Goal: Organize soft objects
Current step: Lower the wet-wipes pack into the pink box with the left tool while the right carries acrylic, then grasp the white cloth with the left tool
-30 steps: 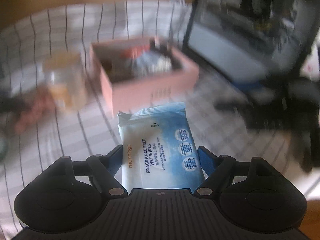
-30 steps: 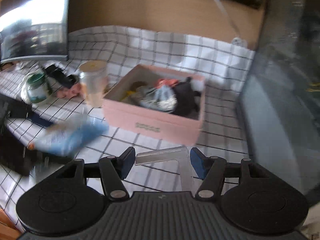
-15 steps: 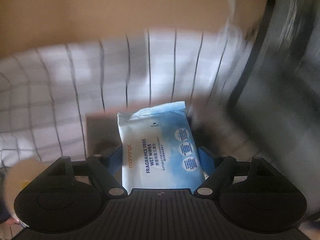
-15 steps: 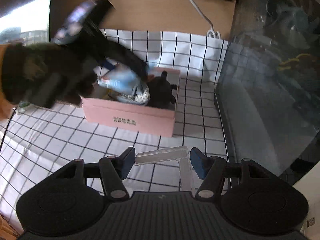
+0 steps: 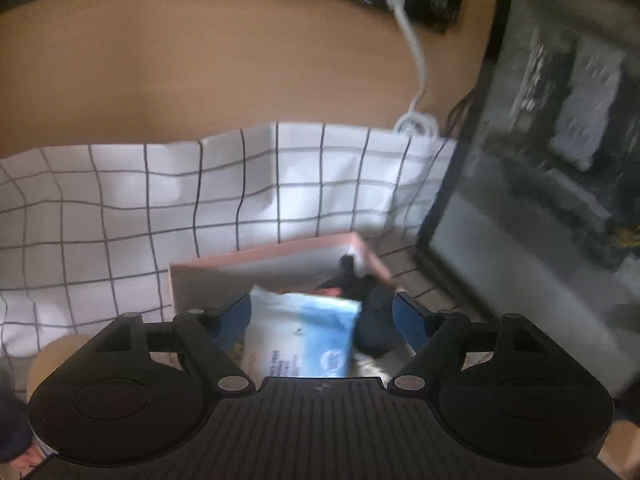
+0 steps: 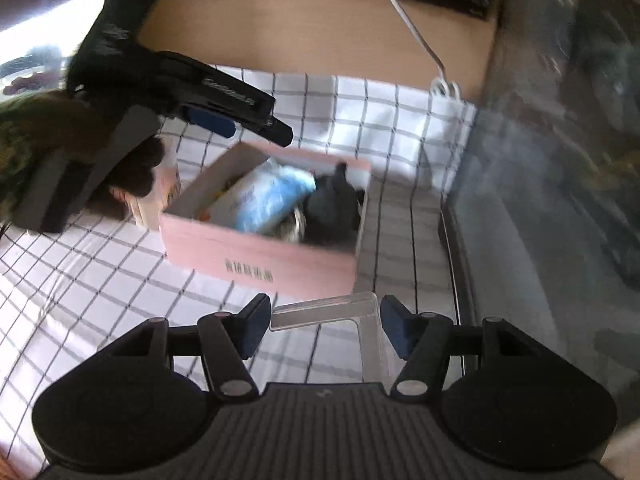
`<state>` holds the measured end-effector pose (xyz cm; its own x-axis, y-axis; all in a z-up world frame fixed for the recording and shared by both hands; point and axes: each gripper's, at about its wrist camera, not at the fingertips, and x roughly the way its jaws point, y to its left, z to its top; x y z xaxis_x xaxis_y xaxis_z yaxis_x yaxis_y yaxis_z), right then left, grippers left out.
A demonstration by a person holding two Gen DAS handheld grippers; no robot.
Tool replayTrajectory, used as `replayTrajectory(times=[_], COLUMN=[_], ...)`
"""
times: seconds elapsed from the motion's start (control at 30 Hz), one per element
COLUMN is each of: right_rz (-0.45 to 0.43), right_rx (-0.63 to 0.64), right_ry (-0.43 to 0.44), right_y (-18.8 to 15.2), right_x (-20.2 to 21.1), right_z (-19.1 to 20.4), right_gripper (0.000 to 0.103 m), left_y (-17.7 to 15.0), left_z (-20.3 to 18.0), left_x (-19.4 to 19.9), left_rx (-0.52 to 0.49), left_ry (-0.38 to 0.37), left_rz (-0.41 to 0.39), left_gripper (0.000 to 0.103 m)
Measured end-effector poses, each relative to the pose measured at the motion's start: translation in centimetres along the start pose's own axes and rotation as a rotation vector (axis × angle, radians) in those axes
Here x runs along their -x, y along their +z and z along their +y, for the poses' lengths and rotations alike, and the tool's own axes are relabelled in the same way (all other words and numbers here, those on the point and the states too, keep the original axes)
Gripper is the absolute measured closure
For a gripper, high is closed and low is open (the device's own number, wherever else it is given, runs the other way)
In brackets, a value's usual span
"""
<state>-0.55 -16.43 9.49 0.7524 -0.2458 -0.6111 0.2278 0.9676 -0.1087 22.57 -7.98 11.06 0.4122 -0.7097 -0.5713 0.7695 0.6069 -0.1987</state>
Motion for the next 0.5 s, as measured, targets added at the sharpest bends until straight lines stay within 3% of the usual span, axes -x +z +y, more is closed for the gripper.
replayTrajectory(times=[0.1, 0.27, 0.5], right_rz=[-0.051, -0.094, 0.03], right_rx=[0.023, 0.06, 0.051], right_ry=[0.004, 0.049, 0.085], right_y=[1.9, 5.9, 9.7], right_x=[-0.9, -3.6, -13.1], right_z=[0.9, 2.3, 4.3], right_gripper=[0.042, 0.042, 0.042], left_y=[-0.2, -2.6, -10.0], left_z=[1.2, 2.2, 3.2], left_x=[3.1, 8.1, 12.7], left_rx=[0.053, 0.102, 0.159], left_ry=[0.003, 0.008, 0.036], left_rz=[-0.06, -0.089, 0.014], left_gripper=[0.02, 0.02, 0.02])
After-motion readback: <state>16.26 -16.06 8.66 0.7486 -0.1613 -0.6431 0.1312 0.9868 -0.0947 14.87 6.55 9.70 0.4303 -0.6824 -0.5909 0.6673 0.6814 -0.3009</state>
